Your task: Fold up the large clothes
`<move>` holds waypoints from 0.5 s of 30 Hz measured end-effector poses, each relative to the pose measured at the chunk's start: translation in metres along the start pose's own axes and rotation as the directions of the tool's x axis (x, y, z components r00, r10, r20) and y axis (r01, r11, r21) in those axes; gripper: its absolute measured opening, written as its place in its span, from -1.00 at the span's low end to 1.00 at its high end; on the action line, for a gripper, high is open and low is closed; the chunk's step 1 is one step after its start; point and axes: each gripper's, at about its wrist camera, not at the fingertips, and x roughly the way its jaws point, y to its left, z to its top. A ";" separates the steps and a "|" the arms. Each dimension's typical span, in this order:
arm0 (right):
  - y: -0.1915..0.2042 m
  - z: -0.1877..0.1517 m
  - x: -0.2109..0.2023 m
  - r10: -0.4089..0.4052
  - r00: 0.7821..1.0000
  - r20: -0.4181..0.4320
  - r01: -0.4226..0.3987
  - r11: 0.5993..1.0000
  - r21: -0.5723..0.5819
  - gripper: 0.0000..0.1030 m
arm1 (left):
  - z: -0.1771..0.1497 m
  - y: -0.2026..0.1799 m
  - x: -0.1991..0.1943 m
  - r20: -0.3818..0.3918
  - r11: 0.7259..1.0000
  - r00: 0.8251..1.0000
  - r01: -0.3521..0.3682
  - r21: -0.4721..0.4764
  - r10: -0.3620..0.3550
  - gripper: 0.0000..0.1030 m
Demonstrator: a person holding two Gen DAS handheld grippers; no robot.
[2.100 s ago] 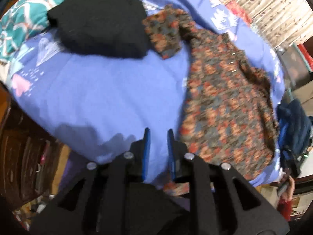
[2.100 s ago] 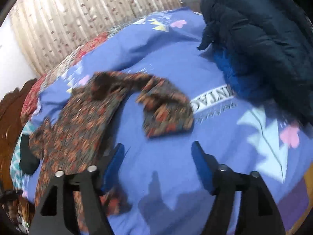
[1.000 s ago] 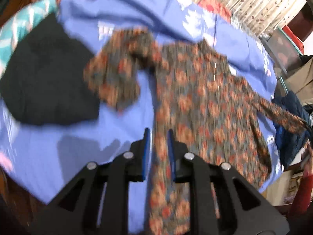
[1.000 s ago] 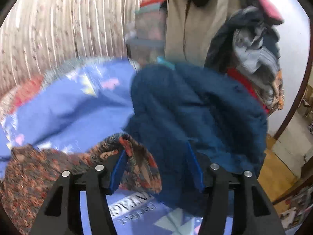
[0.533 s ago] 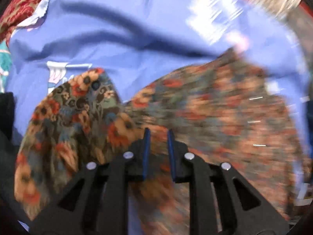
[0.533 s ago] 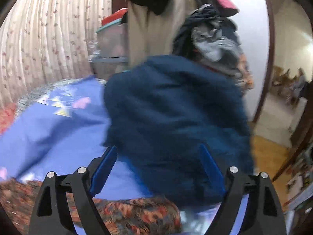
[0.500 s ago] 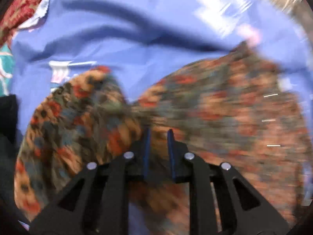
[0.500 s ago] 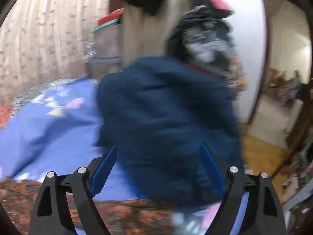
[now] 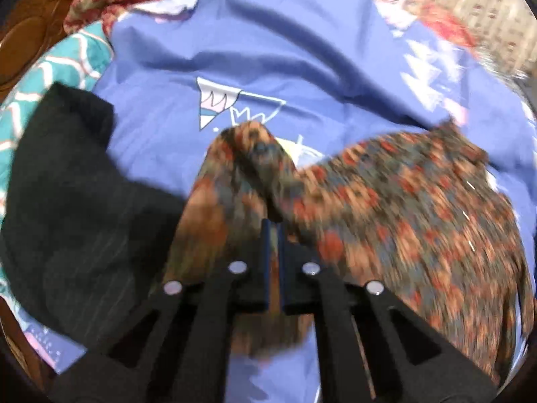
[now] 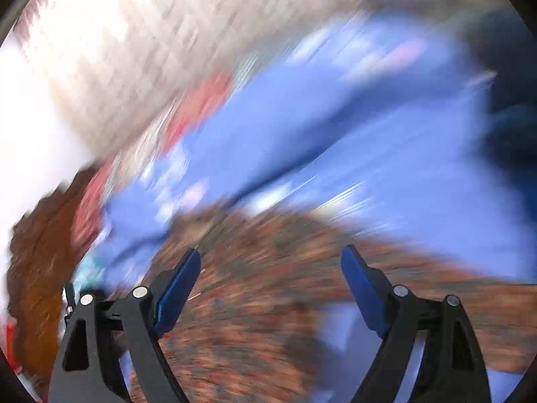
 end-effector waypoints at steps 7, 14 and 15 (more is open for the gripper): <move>-0.007 0.017 0.135 -0.289 0.945 -0.152 0.288 0.957 -0.029 0.47 | -0.081 0.066 -0.064 -0.004 0.999 1.000 0.000 -0.043 0.000 -0.89; 0.030 0.008 0.061 -0.511 0.857 0.071 0.516 0.852 -0.087 -0.41 | -0.105 0.125 -0.063 -0.005 0.980 1.000 0.023 -0.196 -0.024 -0.81; 0.065 -0.005 0.060 -0.452 0.889 0.066 0.457 0.874 -0.168 -0.40 | -0.107 0.128 -0.063 0.008 0.975 0.999 0.046 -0.216 -0.045 -0.81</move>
